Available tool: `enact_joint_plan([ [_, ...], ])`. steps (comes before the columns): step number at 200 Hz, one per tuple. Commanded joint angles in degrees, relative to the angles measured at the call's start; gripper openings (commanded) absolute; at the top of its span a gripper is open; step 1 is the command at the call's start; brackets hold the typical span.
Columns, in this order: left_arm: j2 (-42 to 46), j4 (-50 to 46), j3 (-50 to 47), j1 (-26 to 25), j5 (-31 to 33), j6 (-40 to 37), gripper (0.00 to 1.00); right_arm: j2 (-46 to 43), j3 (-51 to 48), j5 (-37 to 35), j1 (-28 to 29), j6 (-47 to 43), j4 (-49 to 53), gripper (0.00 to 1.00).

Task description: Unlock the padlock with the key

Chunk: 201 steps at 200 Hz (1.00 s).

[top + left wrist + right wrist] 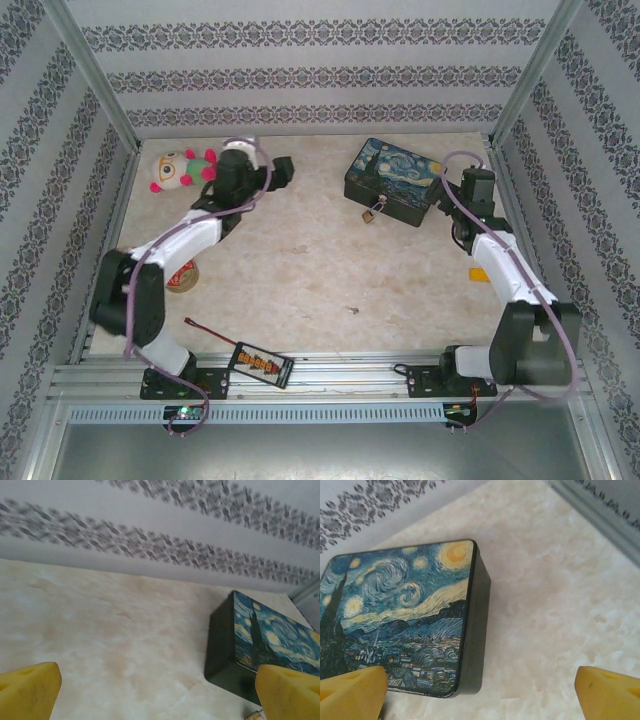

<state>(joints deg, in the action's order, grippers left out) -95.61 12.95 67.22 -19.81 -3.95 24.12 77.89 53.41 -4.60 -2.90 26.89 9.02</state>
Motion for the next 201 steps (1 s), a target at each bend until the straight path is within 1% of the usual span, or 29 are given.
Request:
enact_joint_plan([
  [1,-6.25,-5.23,7.7,-3.71,-1.72,2.1,0.99,4.57,4.86,3.68,-0.4,2.98,5.24,0.92],
  [44,-19.38,-8.1,20.52,-6.86,-4.91,3.64,0.99,13.01,10.32,7.6,-0.53,3.76,6.15,0.91],
  [82,-28.56,-11.49,31.28,-8.64,-7.98,3.54,1.0,18.06,13.66,7.06,-0.71,4.74,6.15,0.88],
  [107,-34.23,-13.81,38.53,-9.43,-10.11,3.26,0.94,20.72,15.42,7.81,-1.01,4.97,6.02,0.85],
  [155,-43.56,-20.35,52.28,-10.45,-11.45,2.19,0.83,24.77,18.18,11.08,-1.41,4.76,5.86,0.81],
  [174,-46.46,-22.3,56.5,-10.68,-12.04,1.81,0.78,26.65,20.02,14.09,-1.41,4.1,6.17,0.75],
  [201,-49.08,-24.98,60.04,-11.21,-12.63,1.33,0.74,29.56,22.03,18.68,-1.41,3.62,6.55,0.68],
])
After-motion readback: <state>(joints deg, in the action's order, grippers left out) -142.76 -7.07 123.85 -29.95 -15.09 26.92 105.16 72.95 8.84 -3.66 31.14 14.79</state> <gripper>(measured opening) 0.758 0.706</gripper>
